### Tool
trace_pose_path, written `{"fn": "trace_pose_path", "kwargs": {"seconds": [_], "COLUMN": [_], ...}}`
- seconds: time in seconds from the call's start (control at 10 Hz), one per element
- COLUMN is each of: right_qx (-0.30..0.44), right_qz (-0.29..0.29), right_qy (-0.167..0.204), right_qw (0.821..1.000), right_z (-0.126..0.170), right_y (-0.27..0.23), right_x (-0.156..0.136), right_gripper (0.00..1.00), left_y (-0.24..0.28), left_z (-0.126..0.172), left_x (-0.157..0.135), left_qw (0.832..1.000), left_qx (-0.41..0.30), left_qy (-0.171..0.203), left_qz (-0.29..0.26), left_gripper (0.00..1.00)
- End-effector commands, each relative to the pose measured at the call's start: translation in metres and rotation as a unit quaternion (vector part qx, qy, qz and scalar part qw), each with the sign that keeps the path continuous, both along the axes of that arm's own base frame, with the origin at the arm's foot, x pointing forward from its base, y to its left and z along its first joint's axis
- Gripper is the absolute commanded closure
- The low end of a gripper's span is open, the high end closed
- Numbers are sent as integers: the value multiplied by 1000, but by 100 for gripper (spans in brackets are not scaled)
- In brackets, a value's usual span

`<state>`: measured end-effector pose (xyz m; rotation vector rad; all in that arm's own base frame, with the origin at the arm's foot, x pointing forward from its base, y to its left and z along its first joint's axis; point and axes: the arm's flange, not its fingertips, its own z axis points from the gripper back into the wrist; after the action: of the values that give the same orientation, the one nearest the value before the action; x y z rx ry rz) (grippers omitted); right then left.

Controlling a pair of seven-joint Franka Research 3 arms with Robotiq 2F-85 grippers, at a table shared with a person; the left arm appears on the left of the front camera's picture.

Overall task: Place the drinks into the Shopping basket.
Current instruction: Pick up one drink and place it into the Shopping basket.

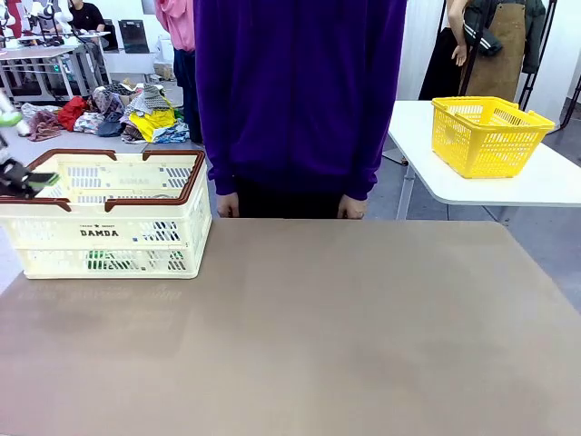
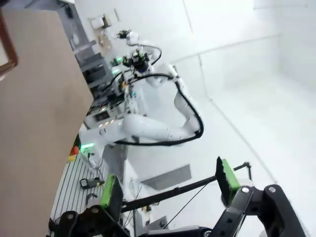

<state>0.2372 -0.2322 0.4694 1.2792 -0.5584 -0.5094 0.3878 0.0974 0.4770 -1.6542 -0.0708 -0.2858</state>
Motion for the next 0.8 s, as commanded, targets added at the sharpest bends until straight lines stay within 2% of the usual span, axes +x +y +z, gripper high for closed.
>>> {"fn": "trace_pose_path", "kwargs": {"seconds": [0.0, 0.2, 0.3, 0.7], "right_qx": [4, 4, 4, 4], "right_qz": [-1, -1, -1, -1], "right_qy": [-13, -13, -13, -13], "right_qw": [1000, 1000, 1000, 1000], "right_z": [2, 2, 2, 2], "right_y": [-1, -1, -1, -1], "right_x": [2, 2, 2, 2], "right_gripper": [0, 0, 0, 0], "left_y": [7, 8, 20, 20], "left_z": [-15, -25, -30, -30], "left_x": [-3, -2, -5, -5], "left_qw": [999, 999, 999, 999], "left_qx": [-34, 2, -18, -18], "left_qy": [11, 27, 26, 26], "left_qz": [28, 38, 28, 28], "left_gripper": [0, 0, 0, 0]}}
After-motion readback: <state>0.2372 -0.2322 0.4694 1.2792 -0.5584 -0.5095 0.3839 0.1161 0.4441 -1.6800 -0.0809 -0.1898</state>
